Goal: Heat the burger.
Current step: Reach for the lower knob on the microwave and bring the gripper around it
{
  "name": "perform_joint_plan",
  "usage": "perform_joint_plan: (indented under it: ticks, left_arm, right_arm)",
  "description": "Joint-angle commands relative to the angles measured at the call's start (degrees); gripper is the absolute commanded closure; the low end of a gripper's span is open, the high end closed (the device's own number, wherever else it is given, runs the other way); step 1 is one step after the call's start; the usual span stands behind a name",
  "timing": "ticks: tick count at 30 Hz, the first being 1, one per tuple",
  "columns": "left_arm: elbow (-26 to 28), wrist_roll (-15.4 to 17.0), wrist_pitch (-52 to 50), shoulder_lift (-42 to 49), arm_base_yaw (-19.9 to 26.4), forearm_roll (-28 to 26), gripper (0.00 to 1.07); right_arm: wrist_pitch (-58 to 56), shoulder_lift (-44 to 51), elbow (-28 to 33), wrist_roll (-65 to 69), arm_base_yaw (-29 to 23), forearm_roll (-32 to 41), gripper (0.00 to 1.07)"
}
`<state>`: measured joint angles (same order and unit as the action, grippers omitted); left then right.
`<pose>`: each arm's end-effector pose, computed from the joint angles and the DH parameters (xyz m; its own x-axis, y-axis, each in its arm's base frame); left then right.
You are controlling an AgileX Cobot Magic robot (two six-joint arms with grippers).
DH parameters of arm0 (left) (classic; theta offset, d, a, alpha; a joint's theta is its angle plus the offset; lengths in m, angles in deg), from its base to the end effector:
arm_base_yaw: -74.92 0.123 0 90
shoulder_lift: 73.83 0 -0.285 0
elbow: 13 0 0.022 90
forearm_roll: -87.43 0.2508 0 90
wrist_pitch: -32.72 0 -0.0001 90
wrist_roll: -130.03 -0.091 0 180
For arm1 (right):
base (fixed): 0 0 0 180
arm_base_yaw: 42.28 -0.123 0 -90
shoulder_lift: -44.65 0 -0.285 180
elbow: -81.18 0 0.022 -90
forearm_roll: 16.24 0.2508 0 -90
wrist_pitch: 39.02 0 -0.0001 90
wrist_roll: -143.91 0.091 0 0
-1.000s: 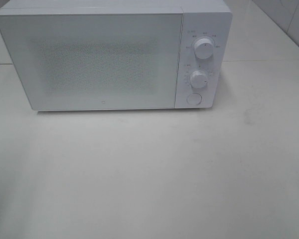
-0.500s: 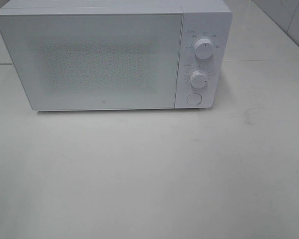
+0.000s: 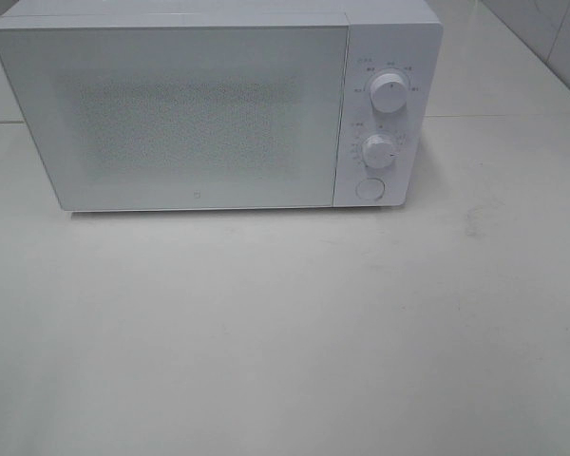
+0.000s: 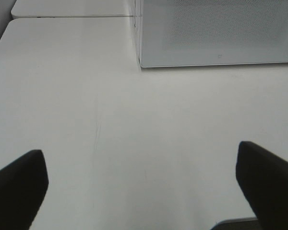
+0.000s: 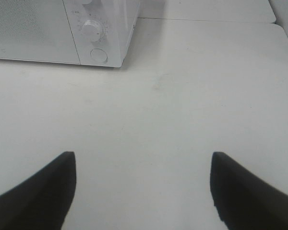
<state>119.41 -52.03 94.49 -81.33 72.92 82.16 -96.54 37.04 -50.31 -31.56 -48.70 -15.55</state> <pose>-0.0088 -0.0071 0.2808 -0.4508 0.0081 -0.8926 0.1036 0.9937 -0.0433 -0.0033 0.0006 0.2822 -0.4073 0.0401 -0.9124 -0.0866 0.9928 0.0823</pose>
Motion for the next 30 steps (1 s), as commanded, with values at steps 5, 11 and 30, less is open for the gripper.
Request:
perform_joint_plan:
  ticks: [5,11,30]
  left_arm:
    - [0.0,0.06,-0.34,1.43,2.06,-0.4,0.06]
    - [0.0,0.06,-0.34,1.43,2.75,-0.4,0.06]
    - [0.0,0.06,-0.34,1.32,2.75,-0.4,0.06]
  right_arm:
    - [0.46,1.72,0.17,-0.34,0.34,0.29,0.32]
    - [0.46,1.72,0.17,-0.34,0.34,0.29,0.32]
    - [0.46,1.72,0.17,-0.34,0.34,0.29,0.32]
